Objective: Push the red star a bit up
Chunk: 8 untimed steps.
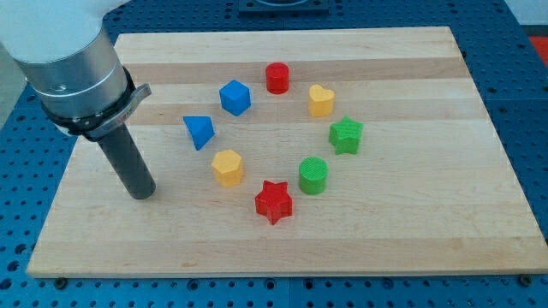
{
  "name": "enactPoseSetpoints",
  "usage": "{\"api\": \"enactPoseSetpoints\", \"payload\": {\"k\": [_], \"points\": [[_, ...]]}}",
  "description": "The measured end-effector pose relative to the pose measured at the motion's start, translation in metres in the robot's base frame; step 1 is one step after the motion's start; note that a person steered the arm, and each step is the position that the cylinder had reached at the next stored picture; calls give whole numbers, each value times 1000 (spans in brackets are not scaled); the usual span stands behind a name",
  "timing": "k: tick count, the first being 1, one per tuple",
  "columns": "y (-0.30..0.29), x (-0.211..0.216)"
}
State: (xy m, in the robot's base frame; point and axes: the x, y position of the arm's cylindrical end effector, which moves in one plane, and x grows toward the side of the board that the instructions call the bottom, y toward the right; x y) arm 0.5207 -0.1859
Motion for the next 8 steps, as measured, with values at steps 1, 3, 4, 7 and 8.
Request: {"api": "enactPoseSetpoints", "payload": {"k": [1,3,4,7,8], "points": [[0,0],[28,0],[62,3],[52,-10],[51,-4]]}}
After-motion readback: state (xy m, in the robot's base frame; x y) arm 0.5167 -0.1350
